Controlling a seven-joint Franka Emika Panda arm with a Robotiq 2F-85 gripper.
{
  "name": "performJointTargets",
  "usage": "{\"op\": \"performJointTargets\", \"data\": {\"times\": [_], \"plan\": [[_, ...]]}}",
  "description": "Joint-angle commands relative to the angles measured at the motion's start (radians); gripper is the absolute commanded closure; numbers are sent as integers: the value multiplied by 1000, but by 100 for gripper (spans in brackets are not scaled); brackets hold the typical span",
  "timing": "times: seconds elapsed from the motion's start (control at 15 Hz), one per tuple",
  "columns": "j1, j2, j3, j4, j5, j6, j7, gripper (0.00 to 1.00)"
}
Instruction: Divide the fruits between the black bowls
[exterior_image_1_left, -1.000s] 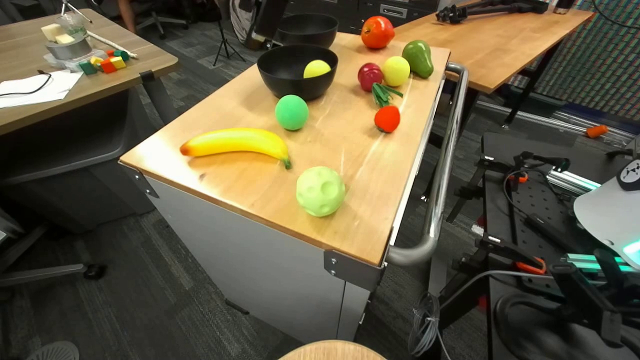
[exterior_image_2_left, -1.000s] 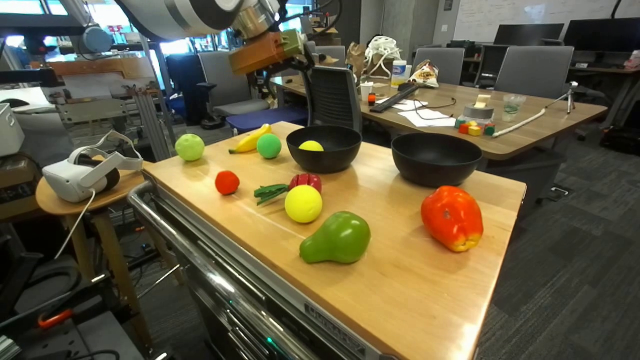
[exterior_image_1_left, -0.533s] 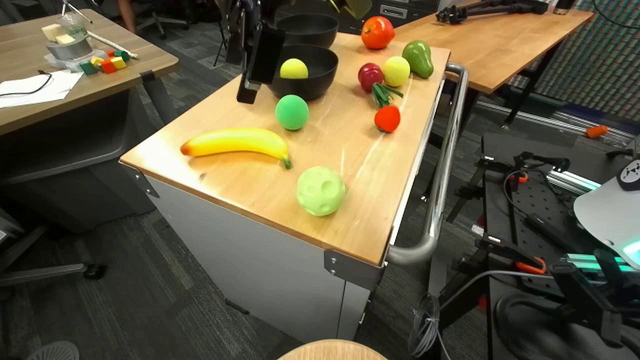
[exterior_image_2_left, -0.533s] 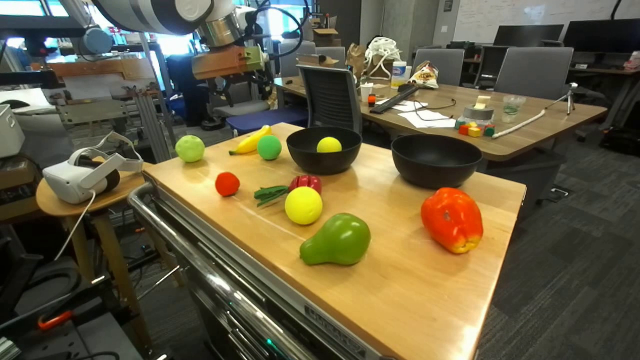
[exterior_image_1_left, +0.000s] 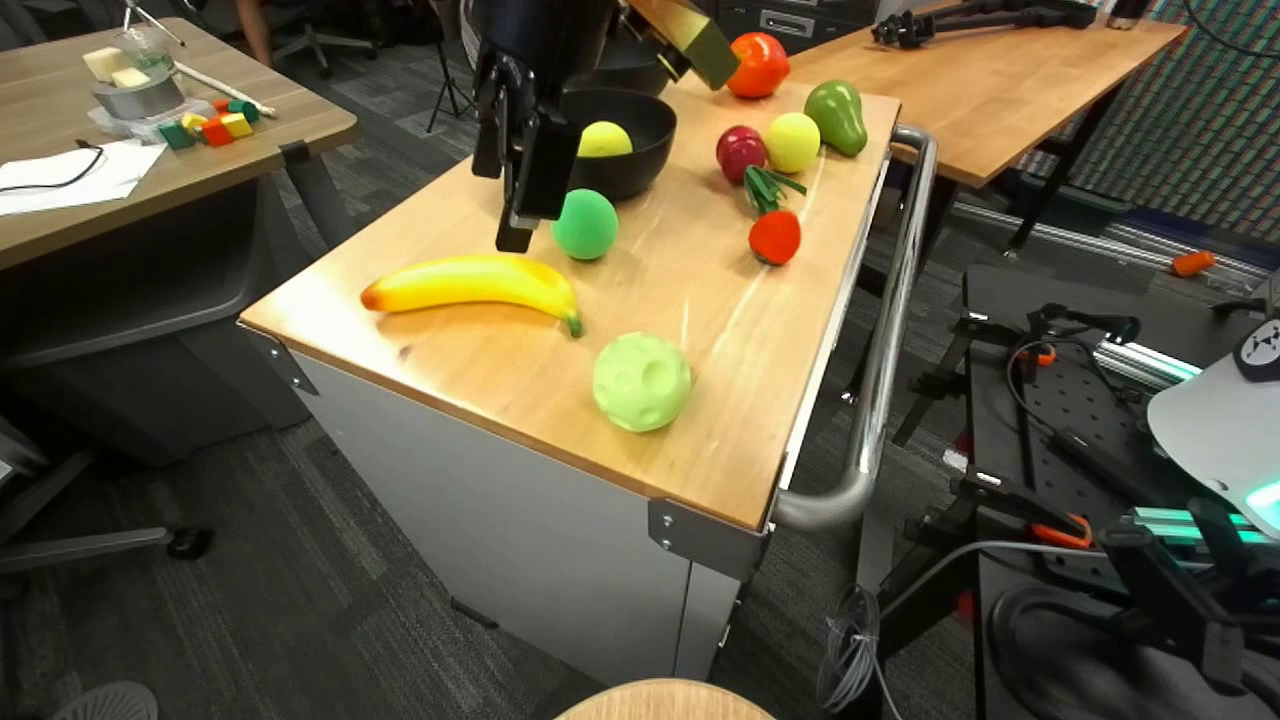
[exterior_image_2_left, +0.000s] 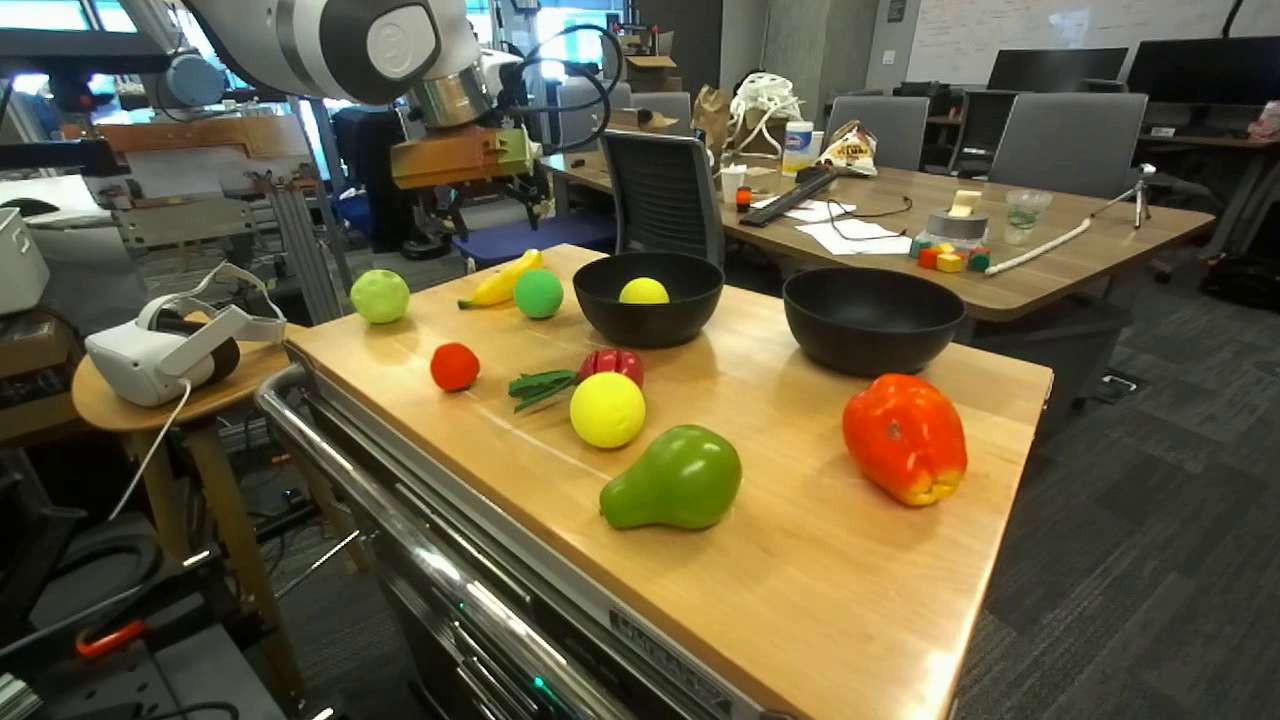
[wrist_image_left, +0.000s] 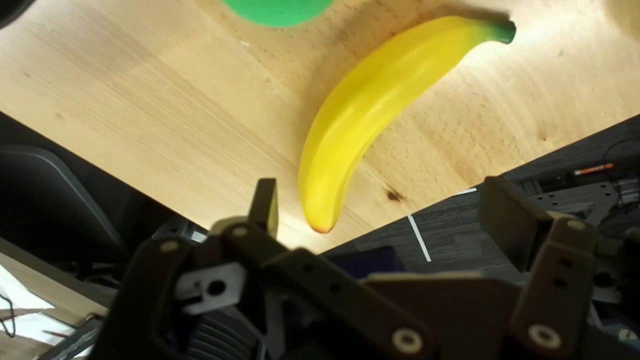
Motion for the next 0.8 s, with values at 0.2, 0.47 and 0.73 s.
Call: {"op": "performJointTargets", "data": {"times": [0.2,0.47,0.73], "plan": [[16,82,-51,47,-83,-3,32,0],[9,117,-52,73,-68,-11,61,0],[11,136,-51,83,-74,-8,100,0]]}}
